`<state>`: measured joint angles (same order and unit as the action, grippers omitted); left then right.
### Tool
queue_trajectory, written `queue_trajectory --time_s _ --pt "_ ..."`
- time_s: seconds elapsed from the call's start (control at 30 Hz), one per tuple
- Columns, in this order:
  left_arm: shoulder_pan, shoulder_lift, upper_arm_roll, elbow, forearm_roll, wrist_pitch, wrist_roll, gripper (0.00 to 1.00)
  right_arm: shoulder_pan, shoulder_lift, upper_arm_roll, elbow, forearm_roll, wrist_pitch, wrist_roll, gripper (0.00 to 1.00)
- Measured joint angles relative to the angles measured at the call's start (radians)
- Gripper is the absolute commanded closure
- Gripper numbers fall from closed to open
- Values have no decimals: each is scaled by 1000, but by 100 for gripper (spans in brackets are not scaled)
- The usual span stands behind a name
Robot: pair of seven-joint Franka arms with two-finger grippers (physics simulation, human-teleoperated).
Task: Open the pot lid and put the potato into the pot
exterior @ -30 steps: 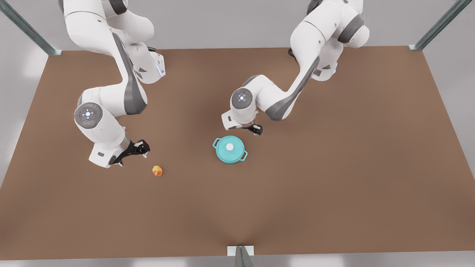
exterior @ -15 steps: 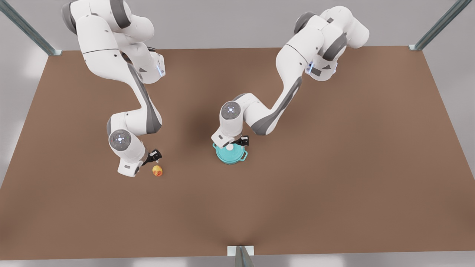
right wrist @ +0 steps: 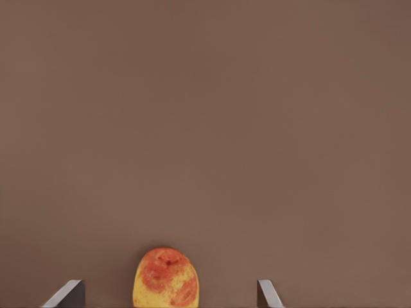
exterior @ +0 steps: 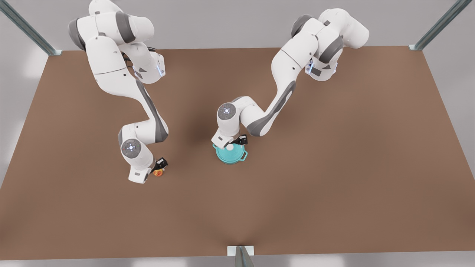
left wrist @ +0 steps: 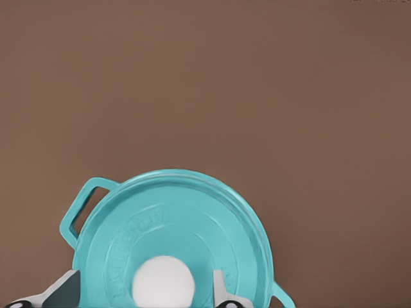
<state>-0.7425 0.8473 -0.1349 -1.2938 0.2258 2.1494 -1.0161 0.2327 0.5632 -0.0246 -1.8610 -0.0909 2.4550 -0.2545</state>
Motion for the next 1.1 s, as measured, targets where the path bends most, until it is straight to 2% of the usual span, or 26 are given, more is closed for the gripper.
queue_trajectory --time_s 0.07,0.1,0.13,0.2,0.3,0.4,0.5,0.57,0.63,0.67,0.7,0.9,1.0,1.07,1.1 --pt "0 3 0 0 1 8 -17 44 -2 17 0 -2 0 14 -7 0" --pt "0 4 0 0 1 12 -25 62 -2 22 0 -3 0 20 -11 0" --pt "0 5 0 0 2 14 -32 73 -2 32 0 -4 0 26 -15 0" --pt "-1 8 0 0 4 16 -49 83 -3 49 0 -5 0 37 -22 0" --pt "2 5 0 3 5 17 -68 86 -2 61 0 -9 0 54 -32 0" --pt "120 -17 -4 47 1 -54 -47 85 -3 62 0 -14 0 63 -41 0" --pt "325 -17 -1 65 -1 -106 40 85 -4 62 0 -15 0 69 -50 4" --pt "430 44 -1 68 -9 -73 106 85 -4 63 0 -15 1 72 -56 10" --pt "469 89 0 69 -33 -23 165 85 -4 63 0 -15 1 74 -61 11" --pt "477 96 0 72 -44 -4 191 78 -5 64 0 -15 1 74 -64 11" --pt "481 98 -1 77 -55 12 218 0 -5 66 0 -15 1 75 -66 11" --pt "506 54 43 81 -119 28 401 0 -13 69 0 -16 0 78 -79 13" --pt "643 -273 45 64 -169 -204 477 0 -12 74 0 -15 0 79 -84 19" --pt "751 -573 50 -186 -247 -291 540 0 -12 75 2 -16 0 79 -87 28" --pt "774 -637 54 -239 -271 -320 569 0 -12 76 2 -16 0 79 -88 32"
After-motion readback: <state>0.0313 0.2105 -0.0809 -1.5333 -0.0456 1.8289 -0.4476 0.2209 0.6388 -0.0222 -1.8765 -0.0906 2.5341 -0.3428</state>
